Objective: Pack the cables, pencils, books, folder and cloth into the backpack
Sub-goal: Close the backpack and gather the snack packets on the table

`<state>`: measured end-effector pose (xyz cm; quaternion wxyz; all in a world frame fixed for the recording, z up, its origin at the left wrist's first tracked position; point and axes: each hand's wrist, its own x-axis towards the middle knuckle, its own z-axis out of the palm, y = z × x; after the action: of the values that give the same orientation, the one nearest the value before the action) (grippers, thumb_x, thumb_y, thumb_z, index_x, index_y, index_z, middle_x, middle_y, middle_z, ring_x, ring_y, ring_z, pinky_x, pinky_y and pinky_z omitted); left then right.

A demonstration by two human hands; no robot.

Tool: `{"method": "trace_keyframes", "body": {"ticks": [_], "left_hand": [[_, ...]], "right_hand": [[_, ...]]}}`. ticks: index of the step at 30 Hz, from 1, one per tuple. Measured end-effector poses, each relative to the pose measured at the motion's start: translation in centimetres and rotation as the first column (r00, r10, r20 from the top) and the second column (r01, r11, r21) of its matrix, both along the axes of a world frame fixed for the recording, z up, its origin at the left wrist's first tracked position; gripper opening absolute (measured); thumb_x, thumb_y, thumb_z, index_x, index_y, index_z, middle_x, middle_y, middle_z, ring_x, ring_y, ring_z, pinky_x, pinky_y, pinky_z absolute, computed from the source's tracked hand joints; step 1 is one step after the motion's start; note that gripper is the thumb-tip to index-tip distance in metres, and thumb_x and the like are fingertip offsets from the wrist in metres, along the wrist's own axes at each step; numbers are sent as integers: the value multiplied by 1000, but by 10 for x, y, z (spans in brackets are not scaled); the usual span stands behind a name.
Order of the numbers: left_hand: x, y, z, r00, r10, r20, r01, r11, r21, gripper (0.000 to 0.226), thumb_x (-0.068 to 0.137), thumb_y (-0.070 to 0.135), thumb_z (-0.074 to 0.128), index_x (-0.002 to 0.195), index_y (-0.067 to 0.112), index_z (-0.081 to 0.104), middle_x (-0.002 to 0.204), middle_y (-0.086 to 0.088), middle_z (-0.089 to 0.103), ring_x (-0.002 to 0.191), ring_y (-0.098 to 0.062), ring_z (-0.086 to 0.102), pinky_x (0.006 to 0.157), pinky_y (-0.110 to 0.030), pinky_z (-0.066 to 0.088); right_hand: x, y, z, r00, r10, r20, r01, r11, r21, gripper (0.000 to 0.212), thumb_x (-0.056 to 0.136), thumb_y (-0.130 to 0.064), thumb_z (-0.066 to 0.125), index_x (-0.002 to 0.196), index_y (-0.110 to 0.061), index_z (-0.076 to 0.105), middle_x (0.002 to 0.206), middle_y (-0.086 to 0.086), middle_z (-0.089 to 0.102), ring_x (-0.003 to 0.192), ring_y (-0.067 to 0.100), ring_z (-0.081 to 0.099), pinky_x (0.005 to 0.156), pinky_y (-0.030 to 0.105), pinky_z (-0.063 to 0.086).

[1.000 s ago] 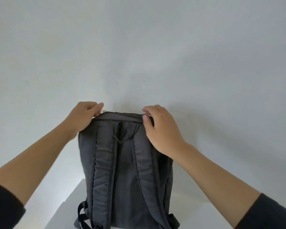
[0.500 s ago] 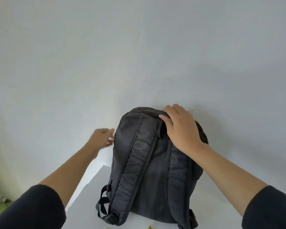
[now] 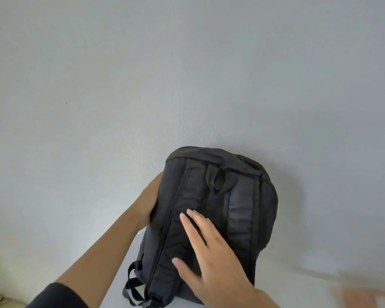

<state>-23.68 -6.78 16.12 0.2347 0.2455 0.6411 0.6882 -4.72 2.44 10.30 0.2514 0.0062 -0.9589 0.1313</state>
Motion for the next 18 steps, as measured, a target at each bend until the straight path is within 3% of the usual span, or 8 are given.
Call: {"method": "trace_keyframes", "body": {"ticks": [2, 6, 9, 11, 13, 15, 17, 18], "left_hand": [[25, 6, 14, 990, -44, -131, 39, 998, -41, 48, 96, 64, 47, 130, 35, 63, 126, 8, 70, 112, -10, 68, 101, -33, 53], [70, 14, 25, 971, -78, -225, 65, 996, -64, 58, 84, 74, 54, 124, 34, 68, 119, 4, 73, 106, -11, 71, 98, -33, 56], [97, 13, 24, 984, -166, -72, 168, 985, 27, 53, 97, 65, 46, 118, 25, 73, 116, -1, 77, 108, -16, 72, 94, -29, 57], [113, 13, 22, 959, -280, 43, 274, 956, 106, 53, 104, 58, 36, 124, 23, 71, 120, 1, 76, 113, -13, 71, 93, -25, 55], [124, 15, 18, 934, -334, 125, 314, 937, 154, 54, 106, 56, 33, 127, 21, 69, 125, 1, 74, 117, -13, 69, 96, -27, 52], [133, 15, 17, 924, -366, 107, 349, 925, 148, 51, 108, 52, 34, 125, 21, 70, 124, 1, 74, 118, -13, 69, 99, -29, 51], [133, 19, 14, 926, -376, -23, 377, 922, 86, 43, 109, 42, 41, 122, 17, 73, 117, -2, 76, 113, -15, 70, 97, -29, 53], [130, 21, 15, 933, -337, -122, 344, 938, 38, 35, 108, 36, 47, 118, 15, 74, 108, -4, 76, 103, -14, 71, 90, -26, 54]], "right_hand": [[1, -7, 3, 992, -109, 58, 118, 973, -197, 87, 92, -79, 33, 154, -49, -20, 162, -27, -18, 148, -7, -23, 129, 33, 8], [3, -15, 23, 953, -289, -94, 163, 747, -645, 109, 79, -83, 49, 162, -34, -2, 158, -30, -5, 150, -3, -2, 125, 28, 14], [6, -19, 39, 937, -334, -100, 152, 649, -746, 123, 67, -83, 60, 162, -31, 1, 158, -32, -5, 150, -4, -8, 123, 30, 13], [12, -15, 45, 909, -398, -126, 157, 605, -781, 125, 62, -84, 66, 161, -31, 10, 161, -24, 4, 151, 1, 0, 124, 34, 18], [18, -9, 47, 867, -469, -166, 144, 557, -818, 115, 66, -76, 73, 157, -28, 22, 158, -15, 20, 149, 8, 17, 121, 36, 28], [28, -4, 49, 833, -505, -226, 122, 566, -815, 91, 78, -62, 74, 150, -24, 34, 150, -12, 35, 141, 8, 34, 116, 31, 35], [42, 4, 46, 807, -516, -289, 130, 631, -764, 57, 91, -48, 67, 138, -20, 50, 133, -9, 53, 123, 6, 52, 105, 26, 44], [49, 6, 44, 792, -513, -332, 129, 671, -730, 38, 97, -41, 62, 127, -18, 58, 116, -8, 62, 105, 5, 60, 92, 25, 49]]}}
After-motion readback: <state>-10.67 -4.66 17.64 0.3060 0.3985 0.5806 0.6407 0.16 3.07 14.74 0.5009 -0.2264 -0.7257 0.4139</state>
